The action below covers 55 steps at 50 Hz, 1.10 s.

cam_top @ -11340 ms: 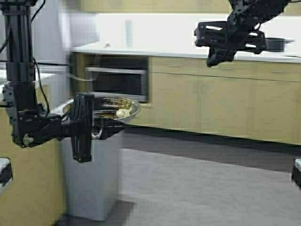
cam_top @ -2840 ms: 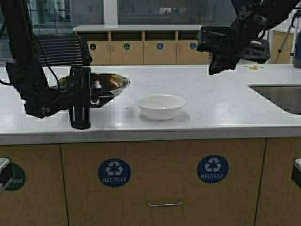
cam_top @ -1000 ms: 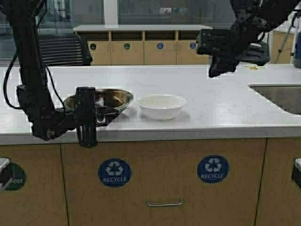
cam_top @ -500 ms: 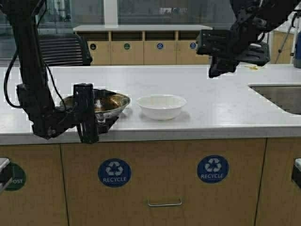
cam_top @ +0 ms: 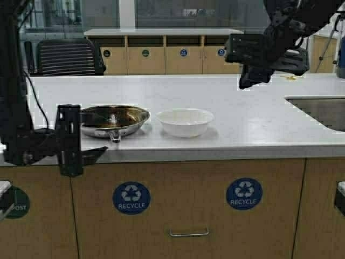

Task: Add oil to the pan and cook the shrimp and serve it

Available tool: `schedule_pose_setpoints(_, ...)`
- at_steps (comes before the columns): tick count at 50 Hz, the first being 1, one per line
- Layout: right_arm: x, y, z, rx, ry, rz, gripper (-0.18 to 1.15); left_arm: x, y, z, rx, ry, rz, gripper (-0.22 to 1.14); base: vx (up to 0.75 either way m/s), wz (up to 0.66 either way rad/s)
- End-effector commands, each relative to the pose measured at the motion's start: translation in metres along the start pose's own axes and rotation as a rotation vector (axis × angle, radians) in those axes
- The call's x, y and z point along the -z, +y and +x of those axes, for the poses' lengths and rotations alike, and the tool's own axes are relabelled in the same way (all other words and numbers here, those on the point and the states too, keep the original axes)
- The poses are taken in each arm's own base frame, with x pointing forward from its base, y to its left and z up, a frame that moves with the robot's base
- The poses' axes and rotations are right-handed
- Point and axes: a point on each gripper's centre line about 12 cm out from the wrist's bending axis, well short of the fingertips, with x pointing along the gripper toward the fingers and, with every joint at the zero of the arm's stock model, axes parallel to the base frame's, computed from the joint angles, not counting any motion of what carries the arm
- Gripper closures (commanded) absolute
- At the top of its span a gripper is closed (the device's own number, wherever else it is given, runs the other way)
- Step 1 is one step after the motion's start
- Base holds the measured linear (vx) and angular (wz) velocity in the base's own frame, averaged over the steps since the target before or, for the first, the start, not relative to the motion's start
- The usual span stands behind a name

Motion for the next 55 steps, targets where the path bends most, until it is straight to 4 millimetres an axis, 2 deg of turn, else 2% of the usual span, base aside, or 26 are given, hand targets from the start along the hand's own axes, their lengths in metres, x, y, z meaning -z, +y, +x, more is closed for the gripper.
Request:
schedule_pose_setpoints(1,-0.012,0.004,-0.001,-0.01,-0.035,0.003,0.9,-0.006,-0.026,-0.009,0.076,0.016,0.02,-0.07,0.0,0.0)
schedule_pose_setpoints(8,-0.012,0.004,-0.001,-0.01,-0.035,0.001,0.9,-0.002,-0.036,-0.017,0.107,0.074,0.03,-0.05,0.0,0.0)
schedule_pose_setpoints(13,-0.012,0.004,-0.001,-0.01,-0.038,-0.002,0.9,0.003,-0.046,-0.02,0.119,0.102,0.065,0.07,0.0,0.0)
schedule_pose_setpoints(17,-0.013,0.004,-0.001,-0.012,-0.039,-0.008,0.9,0.005,-0.056,-0.025,0.112,0.098,0.125,0.31,0.0,0.0)
schedule_pose_setpoints(23,-0.014,0.005,-0.001,-0.015,-0.03,-0.018,0.9,0.008,-0.071,-0.032,0.058,0.088,0.267,0.83,0.0,0.0)
schedule_pose_setpoints(26,-0.015,0.007,0.0,-0.02,-0.021,-0.022,0.9,0.008,-0.082,-0.035,0.033,0.083,0.347,0.99,0.0,0.0)
schedule_pose_setpoints(28,-0.018,0.008,-0.001,-0.024,-0.019,-0.025,0.9,0.008,-0.091,-0.036,0.017,0.076,0.396,0.99,0.0,0.0)
schedule_pose_setpoints(34,-0.022,0.011,-0.001,-0.032,-0.018,-0.033,0.9,0.007,-0.118,-0.042,-0.051,0.06,0.521,0.84,0.0,0.0)
schedule_pose_setpoints(39,-0.024,0.011,-0.003,-0.036,-0.022,-0.043,0.9,0.009,-0.143,-0.048,-0.113,0.046,0.666,0.85,0.0,0.0)
schedule_pose_setpoints(44,-0.024,0.012,-0.006,-0.043,-0.013,-0.061,0.9,0.019,-0.161,-0.049,-0.181,0.062,0.825,0.85,0.0,0.0)
schedule_pose_setpoints(55,-0.03,0.016,-0.015,-0.06,-0.009,-0.081,0.9,0.047,-0.188,-0.047,-0.292,0.153,1.124,0.85,0.0,0.0)
